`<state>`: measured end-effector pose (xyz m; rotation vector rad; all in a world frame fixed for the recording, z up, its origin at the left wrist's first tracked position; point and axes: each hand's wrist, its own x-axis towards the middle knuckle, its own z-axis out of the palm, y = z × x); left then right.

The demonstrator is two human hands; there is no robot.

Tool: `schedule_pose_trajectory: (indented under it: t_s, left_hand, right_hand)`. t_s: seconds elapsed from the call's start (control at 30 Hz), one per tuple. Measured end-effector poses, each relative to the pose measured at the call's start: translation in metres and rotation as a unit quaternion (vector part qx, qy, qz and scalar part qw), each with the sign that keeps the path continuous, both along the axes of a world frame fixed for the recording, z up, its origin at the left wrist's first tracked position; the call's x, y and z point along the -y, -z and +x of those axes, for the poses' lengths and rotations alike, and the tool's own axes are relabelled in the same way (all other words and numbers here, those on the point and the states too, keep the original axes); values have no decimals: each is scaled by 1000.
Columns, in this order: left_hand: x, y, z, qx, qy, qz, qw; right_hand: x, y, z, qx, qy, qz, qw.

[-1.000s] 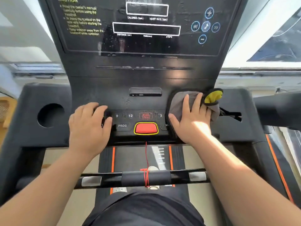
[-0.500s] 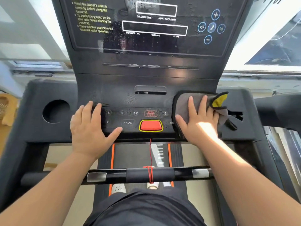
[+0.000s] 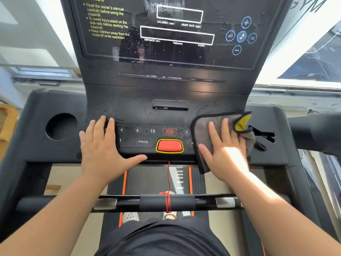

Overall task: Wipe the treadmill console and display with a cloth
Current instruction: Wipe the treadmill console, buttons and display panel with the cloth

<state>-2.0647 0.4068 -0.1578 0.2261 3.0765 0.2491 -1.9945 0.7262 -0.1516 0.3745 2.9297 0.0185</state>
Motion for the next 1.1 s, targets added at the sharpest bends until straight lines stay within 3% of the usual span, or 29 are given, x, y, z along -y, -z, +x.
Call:
schedule_pose_trajectory:
  t_s: [0.17,0.23,0.37,0.43,0.57,0.7,0.77,0.93,1.0,1.1]
  left_hand:
    - [5,0,1,-7,-11,23,1000]
    - [7,-1,1,-11,-12,23,1000]
    - [7,0,1,-8,-13,12,1000]
    - [6,2,3,-8,-13,11,1000]
    - [5,0,3,-15,-7,19,1000]
    - [10,1,3,-19,-5,23,1000]
    - [12,1,4,-19,-7,26,999]
    - [10,3,4,-17,-6,15,1000]
    - [8,3,4,-18,-14,22,999]
    - [9,2,5,-12,-22,34,999]
  right_hand:
    - [-2,-1,-36,22,108,15,994]
    - [7,-3,-50,11,66,-4,998]
    - [19,-3,-38,36,-125,-29,991]
    - [11,-1,-15,27,-158,-33,986]
    - [-17,-1,7,20,-36,4,999]
    - [-8,-5,-38,21,56,17,998]
    - [6,-6,-56,13,30,1,999]
    - [26,0,-25,30,-143,-25,989]
    - [14,2,-5,16,-122,-32,992]
    - [-9,1,2,25,-13,8,1000]
